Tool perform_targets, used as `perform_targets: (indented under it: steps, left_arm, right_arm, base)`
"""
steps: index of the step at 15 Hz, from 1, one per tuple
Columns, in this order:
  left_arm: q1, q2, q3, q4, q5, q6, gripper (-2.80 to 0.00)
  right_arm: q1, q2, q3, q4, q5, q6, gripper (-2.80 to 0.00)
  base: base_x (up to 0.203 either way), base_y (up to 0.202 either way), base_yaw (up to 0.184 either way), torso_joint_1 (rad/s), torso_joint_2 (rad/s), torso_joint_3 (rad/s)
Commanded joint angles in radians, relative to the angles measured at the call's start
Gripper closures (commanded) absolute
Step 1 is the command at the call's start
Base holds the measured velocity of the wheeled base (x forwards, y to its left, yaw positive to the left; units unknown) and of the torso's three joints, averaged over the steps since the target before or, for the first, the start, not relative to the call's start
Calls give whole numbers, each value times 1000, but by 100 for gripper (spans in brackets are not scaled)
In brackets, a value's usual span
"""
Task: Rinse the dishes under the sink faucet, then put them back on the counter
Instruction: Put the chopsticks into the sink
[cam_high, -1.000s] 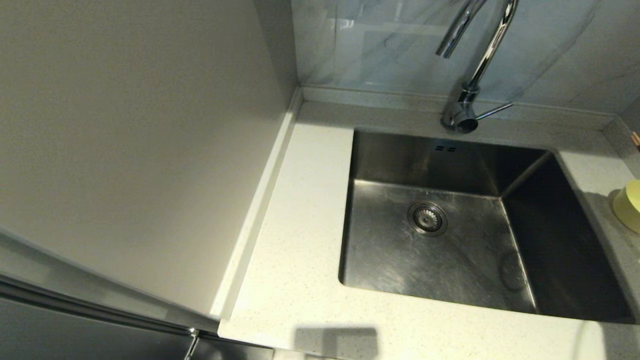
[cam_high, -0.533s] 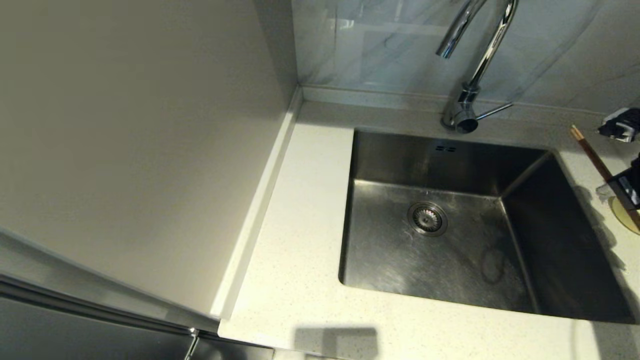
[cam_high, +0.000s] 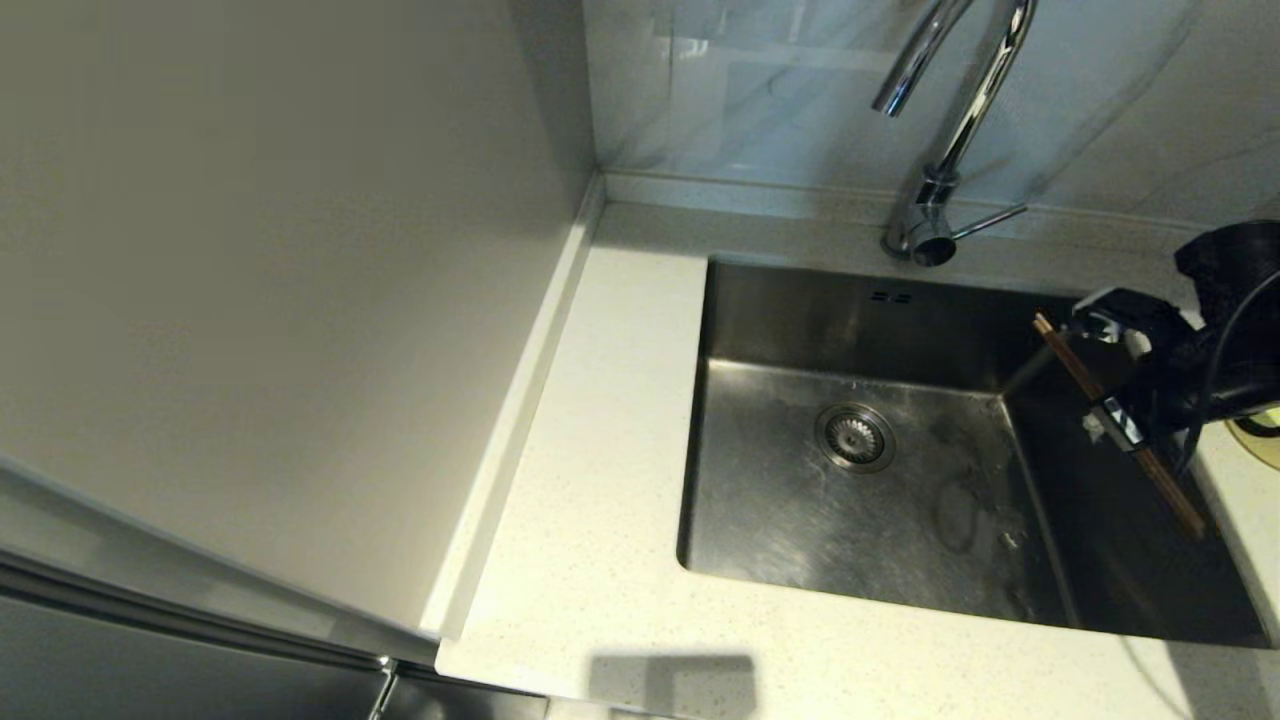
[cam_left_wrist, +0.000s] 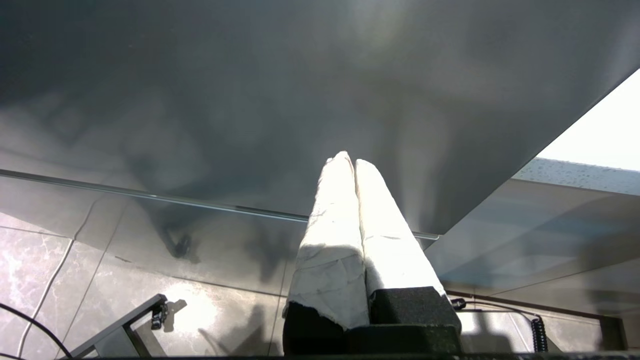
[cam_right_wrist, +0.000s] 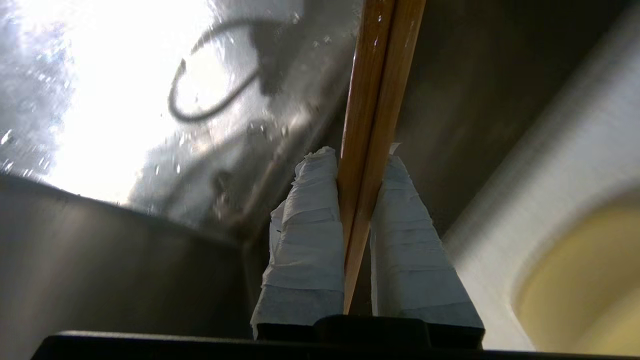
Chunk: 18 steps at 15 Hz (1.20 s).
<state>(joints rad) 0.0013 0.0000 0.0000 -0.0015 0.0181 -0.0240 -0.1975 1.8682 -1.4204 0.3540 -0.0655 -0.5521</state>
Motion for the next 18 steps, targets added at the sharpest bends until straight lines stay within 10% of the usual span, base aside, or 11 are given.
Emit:
perform_targets:
  steps: [1,18]
  left_arm:
    - [0,-3,0,0,0,-1,0]
    - [0,-3,0,0,0,-1,0]
  right_arm:
    - [22,84,43,-71,-18,-1,0]
    - [94,432,-39,-255,-82,27,0]
  base:
    - [0,0,0,0,0,0]
    - [0,0,0,0,0,0]
